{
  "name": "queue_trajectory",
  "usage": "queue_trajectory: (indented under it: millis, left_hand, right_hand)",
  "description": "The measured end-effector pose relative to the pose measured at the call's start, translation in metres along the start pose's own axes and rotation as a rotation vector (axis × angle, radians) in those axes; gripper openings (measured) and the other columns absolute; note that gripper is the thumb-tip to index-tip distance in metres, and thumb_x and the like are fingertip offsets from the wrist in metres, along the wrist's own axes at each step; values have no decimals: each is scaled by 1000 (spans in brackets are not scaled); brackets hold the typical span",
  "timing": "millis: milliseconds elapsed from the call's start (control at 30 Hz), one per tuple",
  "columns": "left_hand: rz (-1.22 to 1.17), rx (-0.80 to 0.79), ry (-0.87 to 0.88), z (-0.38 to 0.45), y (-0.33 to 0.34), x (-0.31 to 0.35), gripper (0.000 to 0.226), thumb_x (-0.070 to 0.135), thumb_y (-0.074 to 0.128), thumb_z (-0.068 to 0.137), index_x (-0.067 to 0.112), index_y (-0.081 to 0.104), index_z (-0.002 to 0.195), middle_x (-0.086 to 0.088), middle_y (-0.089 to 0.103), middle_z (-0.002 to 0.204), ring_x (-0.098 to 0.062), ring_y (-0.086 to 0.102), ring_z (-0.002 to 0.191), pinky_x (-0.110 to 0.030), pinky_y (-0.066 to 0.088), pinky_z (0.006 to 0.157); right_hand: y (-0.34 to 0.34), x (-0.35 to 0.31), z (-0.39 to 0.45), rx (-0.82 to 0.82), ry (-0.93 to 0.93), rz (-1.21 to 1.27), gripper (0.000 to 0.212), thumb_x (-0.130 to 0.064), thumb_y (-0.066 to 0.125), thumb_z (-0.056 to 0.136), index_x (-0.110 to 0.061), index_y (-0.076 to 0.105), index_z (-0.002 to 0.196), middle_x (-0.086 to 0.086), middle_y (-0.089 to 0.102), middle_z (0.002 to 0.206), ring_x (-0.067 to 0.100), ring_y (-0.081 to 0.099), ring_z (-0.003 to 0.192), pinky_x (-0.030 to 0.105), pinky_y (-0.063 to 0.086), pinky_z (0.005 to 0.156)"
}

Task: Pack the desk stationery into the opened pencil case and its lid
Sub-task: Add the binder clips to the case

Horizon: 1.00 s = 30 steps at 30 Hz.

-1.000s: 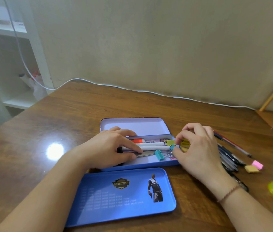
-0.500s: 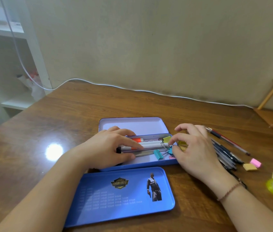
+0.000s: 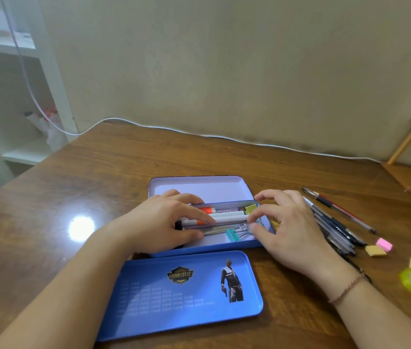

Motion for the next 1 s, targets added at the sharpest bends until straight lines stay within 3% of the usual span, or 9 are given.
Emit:
queue_trajectory:
  millis: [67,300,467,600,700,867,1000]
  left_hand:
    - [7,-4,-2,0,0,1,31,50,58,91,58,57,121,22,41,145,-6,36,127,-31,37,104]
    - [3,4,-2,0,0,1,31,50,59,90,58,57,120,21,42,145,-6,37,126,-33,38,104]
    - [0,7,2,0,0,1,31,50,59,91,58,58,121,22,41,144,-6,36,126,-31,37,103]
    - [-50,25,12,0,-2,0,31,48,61,90,57,59,120,26,40,143,-6,37,127,-33,39,103]
    - [-121,50,-2,-1,-5,-2,35,46,64,88,55,59,122,27,42,142,-5,37,131,-33,38,106]
    - [-133,41,21,-5,-6,-2,46,54,67,83,52,56,127,25,44,140,1,36,131,-24,32,107]
    - [-110,38,46,-4,-6,2,50,58,68,80,51,56,128,26,45,138,3,36,127,-17,29,104]
  right_hand:
    - [0,0,-1,-8,13,-10,9,-47,68,77,-38,66,73,-21,53,115,8,39,114,33,42,90]
    - [3,15,5,-24,98,32,12,-26,72,75,-36,69,68,-18,55,110,8,36,109,29,35,88]
    - [-5,13,4,74,62,29,9,-29,71,79,-36,69,73,-14,59,108,13,42,109,30,37,86]
    - [-2,7,0,17,-10,21,13,-27,65,81,-38,70,76,-17,57,116,10,38,114,35,39,93]
    - [3,5,-2,-54,-43,-55,15,-37,59,87,-41,73,85,-21,51,127,9,32,120,39,37,96]
    - [-9,-5,-6,21,-122,0,32,-55,47,85,-41,72,99,-19,52,128,10,34,122,39,37,96]
    - [6,-25,-15,-133,-281,-48,40,-62,36,88,-47,67,109,-22,41,138,11,25,131,35,25,102]
Point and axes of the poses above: each hand's wrist, its own z-axis towards the middle knuckle, its own y-axis out of the palm, x = y × z, the point moved 9 cm from there along z, towards the middle knuckle
